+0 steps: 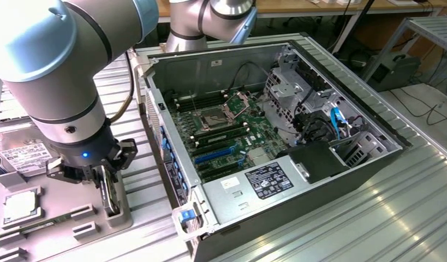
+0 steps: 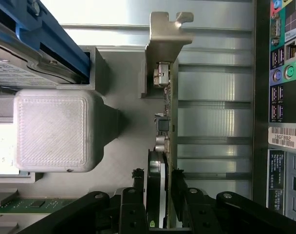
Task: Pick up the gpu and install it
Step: 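Pick up the gpu and move the gpu toward the slot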
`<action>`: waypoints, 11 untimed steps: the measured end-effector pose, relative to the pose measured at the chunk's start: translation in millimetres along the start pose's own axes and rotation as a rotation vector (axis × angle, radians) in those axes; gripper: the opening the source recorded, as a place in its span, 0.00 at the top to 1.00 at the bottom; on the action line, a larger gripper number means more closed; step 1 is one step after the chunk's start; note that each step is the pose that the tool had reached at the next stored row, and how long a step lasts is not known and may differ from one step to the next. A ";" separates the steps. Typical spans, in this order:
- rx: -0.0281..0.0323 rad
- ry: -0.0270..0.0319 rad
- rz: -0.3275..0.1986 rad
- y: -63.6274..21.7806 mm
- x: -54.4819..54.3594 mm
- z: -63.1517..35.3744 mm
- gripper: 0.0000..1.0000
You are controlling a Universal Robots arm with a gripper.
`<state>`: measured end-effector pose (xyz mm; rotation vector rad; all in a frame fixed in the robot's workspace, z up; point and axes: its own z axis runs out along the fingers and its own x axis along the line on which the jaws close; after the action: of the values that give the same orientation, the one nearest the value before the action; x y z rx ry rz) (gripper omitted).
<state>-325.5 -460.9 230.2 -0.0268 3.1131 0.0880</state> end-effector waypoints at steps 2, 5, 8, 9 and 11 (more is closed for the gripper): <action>0.0000 0.0000 0.000 0.0 0.0 0.0 0.72; 0.0000 0.0000 0.000 0.0 0.0 0.0 0.72; 0.0000 0.0000 0.000 0.0 0.0 0.0 0.72; 0.0000 0.0000 0.000 0.0 0.0 0.0 0.72; 0.0000 0.0000 0.000 0.0 0.0 0.0 0.72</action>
<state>-325.5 -460.9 230.2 -0.0267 3.1131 0.0880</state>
